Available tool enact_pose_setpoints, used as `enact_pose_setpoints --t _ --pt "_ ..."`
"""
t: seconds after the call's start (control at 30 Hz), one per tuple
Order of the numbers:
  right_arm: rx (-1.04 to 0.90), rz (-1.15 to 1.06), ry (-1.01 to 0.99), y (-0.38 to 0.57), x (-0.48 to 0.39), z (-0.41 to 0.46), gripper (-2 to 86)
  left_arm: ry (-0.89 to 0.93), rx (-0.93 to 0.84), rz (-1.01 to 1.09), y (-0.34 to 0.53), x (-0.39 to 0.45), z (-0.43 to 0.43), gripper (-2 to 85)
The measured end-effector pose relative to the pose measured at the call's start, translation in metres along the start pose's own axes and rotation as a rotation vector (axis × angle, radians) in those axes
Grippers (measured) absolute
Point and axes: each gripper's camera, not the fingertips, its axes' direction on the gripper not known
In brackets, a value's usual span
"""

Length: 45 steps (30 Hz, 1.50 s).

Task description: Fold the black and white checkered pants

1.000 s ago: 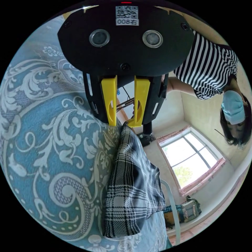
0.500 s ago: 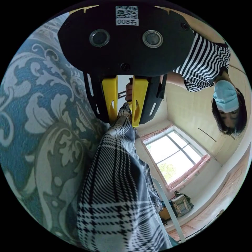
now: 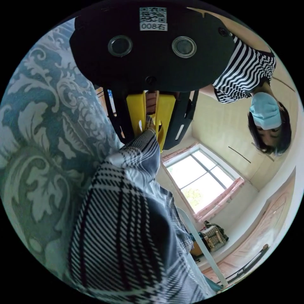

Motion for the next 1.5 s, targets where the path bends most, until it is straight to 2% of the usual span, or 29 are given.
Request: enact_pose_setpoints --t 0.2,0.3,0.5,0.63,0.8,1.03,1.33,1.5 --pt "0.028 -0.061 0.016 0.016 -0.065 0.011 0.2 -0.018 0.150 0.017 -0.027 -0.030 -0.003 10.7" --pt "0.036 -0.100 0.004 0.022 -0.103 0.021 -0.2 0.037 0.199 0.021 -0.053 -0.049 0.012 13.5" --pt "0.042 -0.133 0.012 0.036 -0.167 0.042 -0.4 0.142 0.324 0.021 -0.096 -0.085 0.053 15.2" --pt "0.053 -0.134 -0.002 0.049 -0.205 0.057 -0.4 0.135 0.375 -0.014 -0.117 -0.111 0.079 14.0" --pt "0.065 -0.130 -0.008 0.067 -0.248 0.073 -0.5 0.075 0.349 -0.032 -0.144 -0.143 0.132 5.8" --pt "0.138 -0.125 -0.009 0.122 -0.325 0.072 -0.5 -0.012 0.274 0.019 -0.144 -0.157 0.212 4.6" --pt "0.272 -0.175 -0.058 0.253 -0.445 0.063 -0.5 -0.040 0.054 0.118 -0.141 -0.168 0.368 4.3" --pt "0.399 -0.208 -0.101 0.346 -0.496 0.054 -0.5 -0.078 -0.141 0.242 -0.136 -0.181 0.492 4.3"
